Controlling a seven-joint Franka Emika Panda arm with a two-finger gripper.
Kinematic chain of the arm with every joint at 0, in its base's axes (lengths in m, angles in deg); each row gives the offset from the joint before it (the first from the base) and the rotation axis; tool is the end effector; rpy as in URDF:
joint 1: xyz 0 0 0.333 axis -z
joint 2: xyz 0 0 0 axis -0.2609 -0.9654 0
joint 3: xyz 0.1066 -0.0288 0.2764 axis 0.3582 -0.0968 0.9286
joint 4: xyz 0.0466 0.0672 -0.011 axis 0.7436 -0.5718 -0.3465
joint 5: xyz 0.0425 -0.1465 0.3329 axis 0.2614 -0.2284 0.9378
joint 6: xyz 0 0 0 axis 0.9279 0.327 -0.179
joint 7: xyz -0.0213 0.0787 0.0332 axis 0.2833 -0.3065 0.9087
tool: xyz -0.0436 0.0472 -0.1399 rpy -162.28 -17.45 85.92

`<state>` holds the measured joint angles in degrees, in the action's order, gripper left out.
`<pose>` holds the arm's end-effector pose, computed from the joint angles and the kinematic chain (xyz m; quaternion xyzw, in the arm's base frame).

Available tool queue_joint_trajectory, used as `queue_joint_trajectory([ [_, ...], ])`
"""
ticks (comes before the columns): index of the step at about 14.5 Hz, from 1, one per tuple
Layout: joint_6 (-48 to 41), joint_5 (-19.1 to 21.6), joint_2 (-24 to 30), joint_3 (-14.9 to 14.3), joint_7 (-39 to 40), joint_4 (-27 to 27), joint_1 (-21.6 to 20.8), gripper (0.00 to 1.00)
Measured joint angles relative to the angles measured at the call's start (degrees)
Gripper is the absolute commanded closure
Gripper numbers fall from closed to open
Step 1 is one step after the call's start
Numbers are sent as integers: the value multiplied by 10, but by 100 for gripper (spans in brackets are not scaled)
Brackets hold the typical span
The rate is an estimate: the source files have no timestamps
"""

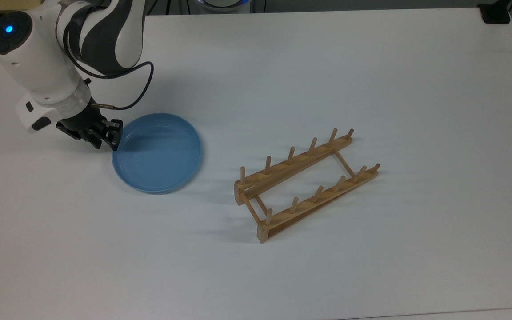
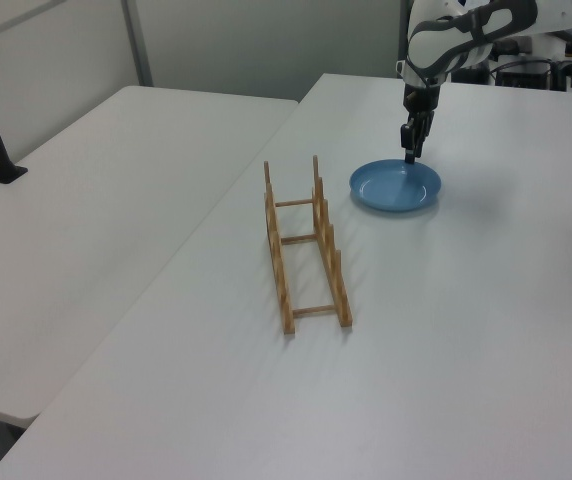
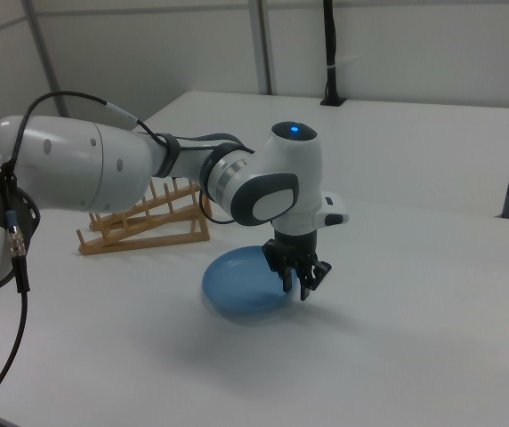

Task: Place plate in plate rack
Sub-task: 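Close the gripper on the rim of the blue plate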

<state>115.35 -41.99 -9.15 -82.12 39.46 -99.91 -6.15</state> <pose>0.6224 -0.2139 0.2820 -0.9975 0.0559 -0.0146 0.0414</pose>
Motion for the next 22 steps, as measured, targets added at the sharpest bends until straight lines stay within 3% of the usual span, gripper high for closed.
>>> queue_joint_trajectory([
  [2, 0, 0, 0, 0, 0, 0, -2, 71],
  [8, 0, 0, -1, 1, 0, 0, -3, 76],
  [16, 0, 0, -7, 3, 0, 0, -4, 77],
  [20, 0, 0, -12, 3, 0, 0, -8, 92],
  [22, 0, 0, -11, 3, 0, 2, -8, 95],
])
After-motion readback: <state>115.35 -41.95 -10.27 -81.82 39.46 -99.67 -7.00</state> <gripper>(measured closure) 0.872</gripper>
